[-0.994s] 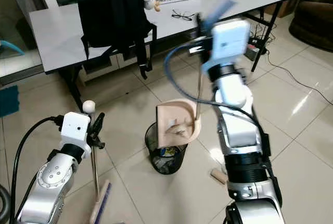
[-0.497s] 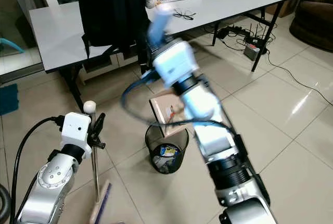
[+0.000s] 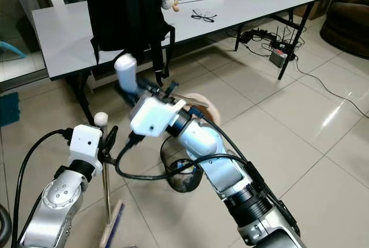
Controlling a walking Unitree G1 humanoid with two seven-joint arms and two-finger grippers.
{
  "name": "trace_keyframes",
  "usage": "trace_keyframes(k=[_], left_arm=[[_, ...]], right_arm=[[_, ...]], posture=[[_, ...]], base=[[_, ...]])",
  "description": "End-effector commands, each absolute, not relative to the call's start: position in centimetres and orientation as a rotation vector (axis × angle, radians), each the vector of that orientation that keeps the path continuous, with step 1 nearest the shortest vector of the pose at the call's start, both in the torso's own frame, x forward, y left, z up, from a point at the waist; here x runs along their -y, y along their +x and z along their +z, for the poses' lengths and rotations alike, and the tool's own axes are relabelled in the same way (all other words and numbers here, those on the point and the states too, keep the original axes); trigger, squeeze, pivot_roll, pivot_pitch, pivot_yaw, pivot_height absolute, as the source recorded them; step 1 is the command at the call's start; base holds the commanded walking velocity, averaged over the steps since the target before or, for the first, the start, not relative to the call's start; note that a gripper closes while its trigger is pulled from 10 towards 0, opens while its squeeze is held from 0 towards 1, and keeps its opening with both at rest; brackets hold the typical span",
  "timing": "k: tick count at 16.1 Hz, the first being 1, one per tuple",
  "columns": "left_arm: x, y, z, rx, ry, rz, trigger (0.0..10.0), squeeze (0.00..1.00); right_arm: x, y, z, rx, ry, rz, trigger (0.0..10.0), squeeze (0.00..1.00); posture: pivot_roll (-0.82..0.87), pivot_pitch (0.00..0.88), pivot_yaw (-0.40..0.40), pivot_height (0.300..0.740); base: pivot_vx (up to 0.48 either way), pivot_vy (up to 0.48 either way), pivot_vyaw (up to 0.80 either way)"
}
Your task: Sweep floor
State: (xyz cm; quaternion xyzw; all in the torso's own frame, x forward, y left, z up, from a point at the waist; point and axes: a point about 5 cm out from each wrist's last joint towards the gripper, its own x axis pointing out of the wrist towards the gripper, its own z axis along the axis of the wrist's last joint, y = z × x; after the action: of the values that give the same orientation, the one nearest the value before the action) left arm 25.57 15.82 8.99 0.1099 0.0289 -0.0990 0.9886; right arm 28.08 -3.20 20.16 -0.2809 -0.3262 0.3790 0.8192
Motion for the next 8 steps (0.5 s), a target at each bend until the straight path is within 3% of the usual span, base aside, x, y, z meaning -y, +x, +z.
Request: trace_keyframes(k=[1,3,5,8], left_arm=[[-15.9,25.8,9.2,-0.052,0.241,-0.206,10.0,0.0],[-15.8,25.8,9.1,-0.054,0.243,-0.222,10.0,0.0],[-15.2,25.8,8.9,-0.067,0.257,-0.293,10.0,0.0],[-14.3,25.9,8.9,-0.06,0.239,-0.378,10.0,0.0]], right_arm=[[3.8,28.4,21.1,0.753,-0.686,0.772,10.0,0.0],[6.1,30.2,22.6,0.735,-0.676,0.555,10.0,0.0],[9.9,32.5,24.1,0.608,-0.531,0.253,10.0,0.0],[14.1,33.6,22.9,0.428,-0.572,0.067,10.0,0.0]], posture=[[-0.09,0.0,0.046,0.74],[-0.09,0.0,0.045,0.74],[-0.09,0.0,0.042,0.74],[-0.1,0.0,0.045,0.74]], base=[[0.0,0.0,0.0],[0.0,0.0,0.0],[0.0,0.0,0.0],[0.0,0.0,0.0]])
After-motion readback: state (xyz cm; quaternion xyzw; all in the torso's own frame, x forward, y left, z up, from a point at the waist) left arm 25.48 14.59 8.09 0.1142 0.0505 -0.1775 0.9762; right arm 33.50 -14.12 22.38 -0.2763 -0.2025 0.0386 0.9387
